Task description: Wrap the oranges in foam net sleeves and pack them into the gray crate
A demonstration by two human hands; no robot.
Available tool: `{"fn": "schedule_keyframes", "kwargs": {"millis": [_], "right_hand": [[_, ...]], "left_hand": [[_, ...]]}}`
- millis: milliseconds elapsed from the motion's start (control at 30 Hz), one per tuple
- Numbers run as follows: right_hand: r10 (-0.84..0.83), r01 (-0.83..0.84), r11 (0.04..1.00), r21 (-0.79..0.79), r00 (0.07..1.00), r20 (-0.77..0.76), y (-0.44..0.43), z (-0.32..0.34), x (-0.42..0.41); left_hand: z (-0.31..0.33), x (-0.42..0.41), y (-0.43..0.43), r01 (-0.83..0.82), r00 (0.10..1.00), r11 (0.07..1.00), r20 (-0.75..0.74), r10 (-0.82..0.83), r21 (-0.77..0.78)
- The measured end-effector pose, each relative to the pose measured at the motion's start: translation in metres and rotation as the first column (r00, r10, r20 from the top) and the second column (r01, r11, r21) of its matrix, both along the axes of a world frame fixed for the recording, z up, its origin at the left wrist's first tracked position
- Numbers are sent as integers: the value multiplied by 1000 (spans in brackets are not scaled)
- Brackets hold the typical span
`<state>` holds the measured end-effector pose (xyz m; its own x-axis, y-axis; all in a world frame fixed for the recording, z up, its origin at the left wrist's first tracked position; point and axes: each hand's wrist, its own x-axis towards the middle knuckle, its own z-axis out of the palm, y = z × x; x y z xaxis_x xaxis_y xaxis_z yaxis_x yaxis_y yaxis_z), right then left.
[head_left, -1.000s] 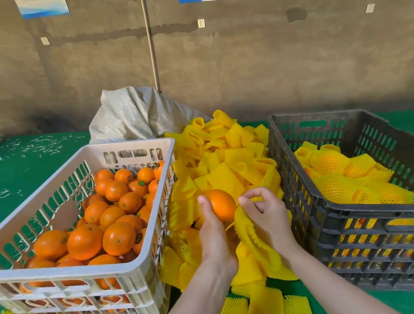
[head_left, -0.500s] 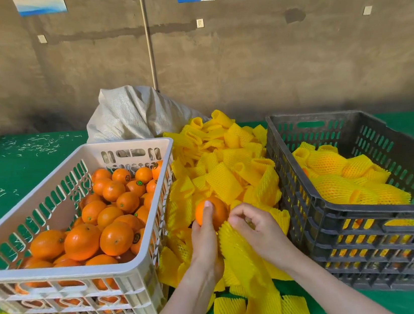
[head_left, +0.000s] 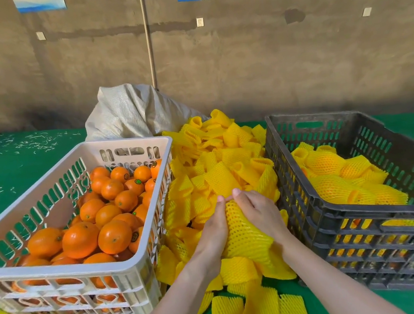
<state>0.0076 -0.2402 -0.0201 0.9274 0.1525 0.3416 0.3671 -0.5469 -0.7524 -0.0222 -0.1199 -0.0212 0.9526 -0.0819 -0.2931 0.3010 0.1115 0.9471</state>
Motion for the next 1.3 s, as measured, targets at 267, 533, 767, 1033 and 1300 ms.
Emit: {"fn": "schedule_keyframes", "kwargs": {"millis": [267,533,767,1033,1300], "right_hand": [[-50,109,963,246,971,-233,4,0,-2],[-108,301,830,470,913,-393,12,-4,-7],[115,496,643,583,691,-714,11,2,-10],[260,477,568,671,669,-696,21,4,-15],[149,396,639,659,777,-612,13,8,-11]], "left_hand": [[-9,-15,-8,-67,998,990,12,69,-124],[-23,-20,-14,-401,902,911,215,375,92],[-12,-11,-1,-343,903,936,249,351,-79],[-9,3,11,-276,941,957,179,287,-87],[2,5,19,-58,992,989,-118,42,-135]]}}
